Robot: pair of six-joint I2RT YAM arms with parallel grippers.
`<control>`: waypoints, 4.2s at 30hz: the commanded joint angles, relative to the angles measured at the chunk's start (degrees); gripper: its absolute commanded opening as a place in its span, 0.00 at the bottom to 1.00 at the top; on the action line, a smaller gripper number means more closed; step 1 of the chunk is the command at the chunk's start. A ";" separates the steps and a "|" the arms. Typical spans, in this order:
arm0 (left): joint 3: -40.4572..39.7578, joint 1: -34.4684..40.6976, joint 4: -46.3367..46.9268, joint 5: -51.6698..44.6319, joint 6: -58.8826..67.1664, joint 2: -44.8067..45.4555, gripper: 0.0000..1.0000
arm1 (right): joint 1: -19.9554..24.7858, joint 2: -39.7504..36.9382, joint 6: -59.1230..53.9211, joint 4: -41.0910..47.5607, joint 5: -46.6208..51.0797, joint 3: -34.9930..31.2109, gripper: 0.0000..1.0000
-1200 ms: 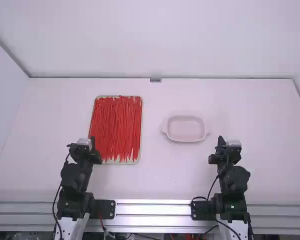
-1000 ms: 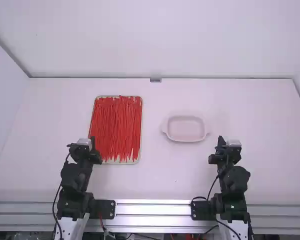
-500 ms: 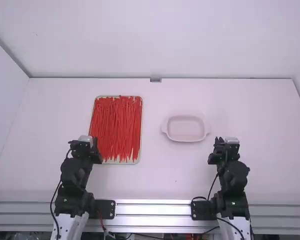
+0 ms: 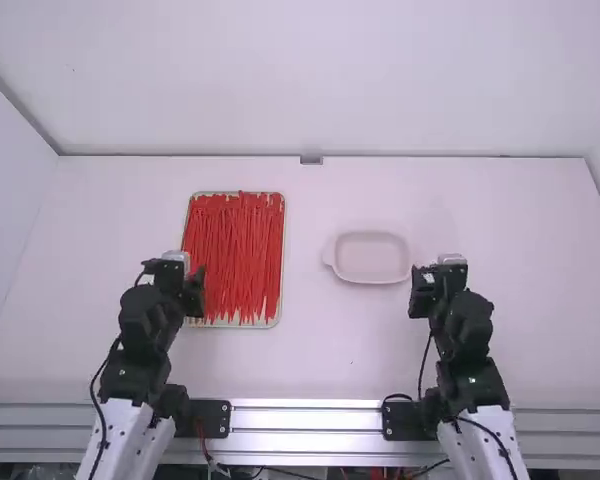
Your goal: Fasten the cable tie
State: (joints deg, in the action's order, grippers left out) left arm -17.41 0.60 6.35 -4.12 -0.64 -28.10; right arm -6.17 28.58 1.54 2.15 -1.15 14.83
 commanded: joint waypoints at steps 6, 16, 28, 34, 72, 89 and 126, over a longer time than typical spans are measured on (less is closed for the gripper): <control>-8.35 -0.02 1.93 -2.78 -1.18 -10.38 0.54 | -4.43 9.76 1.32 0.51 -0.64 7.94 0.55; -17.87 0.34 3.26 -5.49 -2.10 -24.14 0.74 | -12.37 22.04 -0.21 1.63 -2.23 15.84 0.74; -25.80 0.42 6.92 -10.13 -2.69 -36.61 0.91 | -15.75 33.70 5.92 4.26 -3.18 22.93 0.91; -29.65 0.44 9.93 -8.34 -3.72 -39.88 0.96 | -17.51 35.64 8.89 7.15 -3.37 24.76 0.96; -71.19 0.79 22.80 -0.92 -8.39 -82.62 0.99 | -20.46 25.46 7.65 21.59 -2.21 25.70 0.98; -69.29 0.61 17.90 5.27 -10.47 -86.77 0.68 | -20.46 30.18 7.67 19.26 -2.21 25.70 0.98; -58.47 0.15 6.58 7.87 -8.55 -86.79 0.38 | -20.46 30.16 7.67 19.39 -2.23 25.70 0.98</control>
State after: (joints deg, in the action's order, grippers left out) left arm -76.79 0.97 12.88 3.29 -9.74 -114.17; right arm -26.30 58.70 9.02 21.52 -3.64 38.61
